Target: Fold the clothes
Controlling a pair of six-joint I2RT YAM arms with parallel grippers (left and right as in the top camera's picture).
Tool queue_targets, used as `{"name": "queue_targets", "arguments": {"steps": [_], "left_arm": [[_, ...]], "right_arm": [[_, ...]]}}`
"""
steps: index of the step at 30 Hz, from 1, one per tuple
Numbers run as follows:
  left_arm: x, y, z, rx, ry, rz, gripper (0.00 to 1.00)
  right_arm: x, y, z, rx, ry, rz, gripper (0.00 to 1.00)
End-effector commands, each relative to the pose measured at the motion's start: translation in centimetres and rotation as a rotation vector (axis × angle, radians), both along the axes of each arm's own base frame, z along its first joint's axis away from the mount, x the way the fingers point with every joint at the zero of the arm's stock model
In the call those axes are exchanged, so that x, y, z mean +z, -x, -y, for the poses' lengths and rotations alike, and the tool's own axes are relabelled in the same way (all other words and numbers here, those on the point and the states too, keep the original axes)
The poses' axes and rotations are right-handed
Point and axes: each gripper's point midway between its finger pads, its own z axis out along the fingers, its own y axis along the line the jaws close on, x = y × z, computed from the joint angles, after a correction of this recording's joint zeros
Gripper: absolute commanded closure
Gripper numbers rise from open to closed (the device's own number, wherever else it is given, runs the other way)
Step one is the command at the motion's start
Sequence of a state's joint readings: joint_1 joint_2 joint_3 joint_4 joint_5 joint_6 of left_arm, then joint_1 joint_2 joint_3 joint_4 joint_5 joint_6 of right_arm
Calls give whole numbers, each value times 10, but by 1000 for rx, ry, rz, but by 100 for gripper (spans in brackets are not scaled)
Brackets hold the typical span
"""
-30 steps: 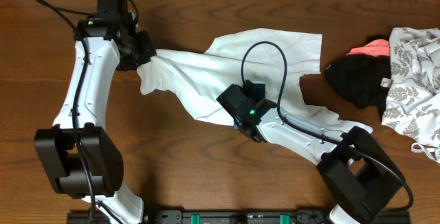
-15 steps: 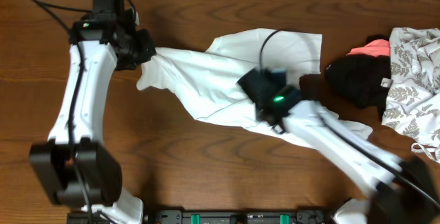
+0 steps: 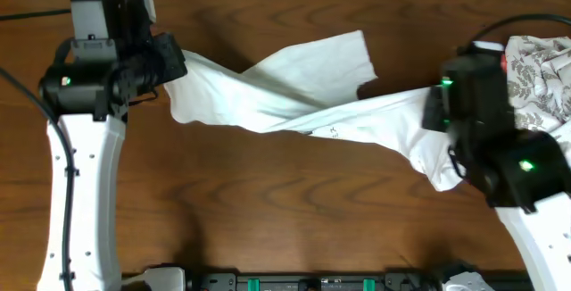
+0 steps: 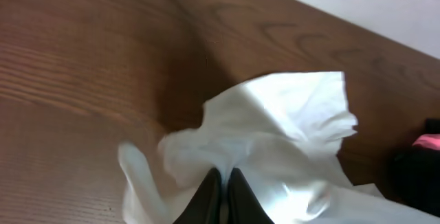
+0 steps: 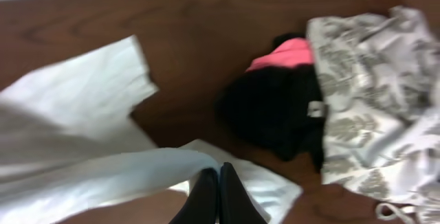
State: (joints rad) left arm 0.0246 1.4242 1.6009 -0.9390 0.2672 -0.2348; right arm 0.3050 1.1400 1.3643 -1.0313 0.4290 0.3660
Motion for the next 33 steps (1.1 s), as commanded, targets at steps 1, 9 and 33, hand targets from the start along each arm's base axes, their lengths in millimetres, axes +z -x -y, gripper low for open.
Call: {"name": "queue_targets", "arguments": {"steps": [1,9,33], "left_arm": [[23,11,0,-11,-7,66,94],[62,38,-16,79,-54,184,94],[149,99,-32,213,-49,501,94]], "right_arm": [[30,6,20,-20,41,71,99],[79,13,30,-3,75,177,99],[173,37,50,-49,152,389,99]]}}
